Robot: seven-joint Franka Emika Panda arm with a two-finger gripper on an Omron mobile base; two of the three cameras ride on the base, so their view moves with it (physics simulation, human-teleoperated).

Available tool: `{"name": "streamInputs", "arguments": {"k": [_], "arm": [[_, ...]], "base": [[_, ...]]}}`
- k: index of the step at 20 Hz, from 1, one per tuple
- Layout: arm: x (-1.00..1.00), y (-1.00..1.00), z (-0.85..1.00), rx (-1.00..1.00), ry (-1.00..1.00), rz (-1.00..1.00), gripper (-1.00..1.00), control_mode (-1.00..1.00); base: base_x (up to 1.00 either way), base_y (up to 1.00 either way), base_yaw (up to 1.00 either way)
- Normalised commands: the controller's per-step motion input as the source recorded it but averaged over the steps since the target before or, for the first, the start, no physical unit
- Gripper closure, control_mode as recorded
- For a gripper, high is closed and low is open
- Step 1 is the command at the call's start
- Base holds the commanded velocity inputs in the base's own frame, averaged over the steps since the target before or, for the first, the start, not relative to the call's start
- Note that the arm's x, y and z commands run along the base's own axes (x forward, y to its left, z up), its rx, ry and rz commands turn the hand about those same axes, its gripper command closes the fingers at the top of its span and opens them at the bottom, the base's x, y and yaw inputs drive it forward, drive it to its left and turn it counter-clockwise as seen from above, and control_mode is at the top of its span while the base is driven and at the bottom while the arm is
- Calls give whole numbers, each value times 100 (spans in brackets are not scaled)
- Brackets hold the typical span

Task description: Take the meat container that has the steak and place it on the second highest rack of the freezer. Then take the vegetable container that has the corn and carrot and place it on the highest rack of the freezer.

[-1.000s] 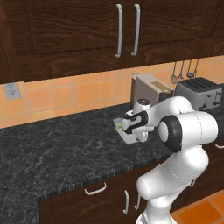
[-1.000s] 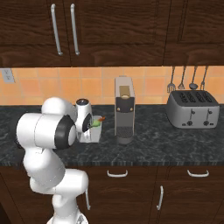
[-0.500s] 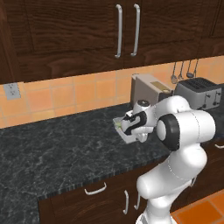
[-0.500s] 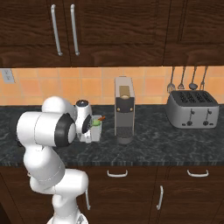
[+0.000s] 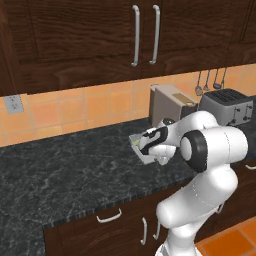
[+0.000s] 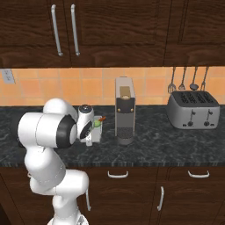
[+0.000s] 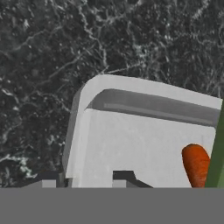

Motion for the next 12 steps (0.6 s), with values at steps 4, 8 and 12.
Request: {"name": "streamInputs", "arguments": {"k": [4, 8, 12], "arm": [[0, 11, 6, 2, -1, -1, 100, -100], [-1, 17, 28, 0, -9, -4, 100, -100], [-9, 11, 53, 0, -4, -2, 100, -100]], "base": [[0, 0, 0], [0, 0, 0], [0, 0, 0]]}}
